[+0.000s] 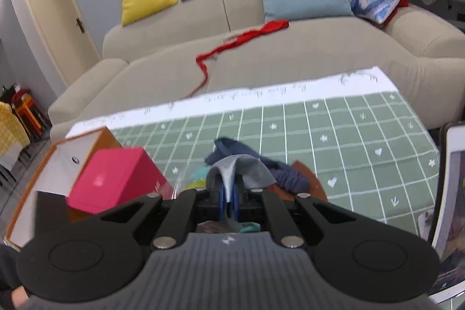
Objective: Organize soft objects
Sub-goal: 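Carry the pink ball and grey fabric over the open white box with both tools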
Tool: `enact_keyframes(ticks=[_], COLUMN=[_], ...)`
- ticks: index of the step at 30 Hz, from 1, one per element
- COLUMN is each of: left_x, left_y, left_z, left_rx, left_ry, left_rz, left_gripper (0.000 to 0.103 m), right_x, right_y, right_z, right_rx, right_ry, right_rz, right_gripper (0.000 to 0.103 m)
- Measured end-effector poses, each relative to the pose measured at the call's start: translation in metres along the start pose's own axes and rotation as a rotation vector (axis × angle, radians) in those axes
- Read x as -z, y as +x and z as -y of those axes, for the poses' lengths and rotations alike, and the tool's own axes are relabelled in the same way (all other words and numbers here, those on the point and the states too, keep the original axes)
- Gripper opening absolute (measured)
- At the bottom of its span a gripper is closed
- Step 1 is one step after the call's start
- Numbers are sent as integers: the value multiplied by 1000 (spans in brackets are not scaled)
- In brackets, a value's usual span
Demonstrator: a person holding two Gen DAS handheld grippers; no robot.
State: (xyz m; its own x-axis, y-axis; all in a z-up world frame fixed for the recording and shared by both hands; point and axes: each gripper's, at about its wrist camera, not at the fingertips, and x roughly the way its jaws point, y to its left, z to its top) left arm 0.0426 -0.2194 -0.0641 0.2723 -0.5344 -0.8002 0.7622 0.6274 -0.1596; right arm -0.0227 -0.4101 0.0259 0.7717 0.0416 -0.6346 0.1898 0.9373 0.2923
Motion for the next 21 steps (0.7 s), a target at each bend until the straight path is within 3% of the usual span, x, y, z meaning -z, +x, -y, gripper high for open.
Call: enact_keyframes(ticks=[2, 4, 8, 10, 17, 21], left_x=[-2, -3, -2, -3, -7, -21], left_y=[6, 11, 18, 22, 3, -17], left_z=[-5, -6, -4, -8, -4, -6], left_rx=[-15, -60, -87, -66, -81, -106], left_ry=[-39, -40, -20, -71, -113, -190], left_rz=[7, 6, -17, -48, -11, -76], left_gripper=[64, 57, 58, 54, 53, 53], right_x=[-3, -4, -5, -5, -6, -12], right_y=[-6, -9, -7, -6, -7, -10], right_z=[-1, -3, -4, -4, -7, -14], right_rx=[-9, -12, -7, -3, 6, 42], right_ry=[0, -5, -10, -11, -17, -32], right_rz=[19, 31, 23, 20, 21, 15], right_gripper=[4, 4, 4, 4, 3, 3])
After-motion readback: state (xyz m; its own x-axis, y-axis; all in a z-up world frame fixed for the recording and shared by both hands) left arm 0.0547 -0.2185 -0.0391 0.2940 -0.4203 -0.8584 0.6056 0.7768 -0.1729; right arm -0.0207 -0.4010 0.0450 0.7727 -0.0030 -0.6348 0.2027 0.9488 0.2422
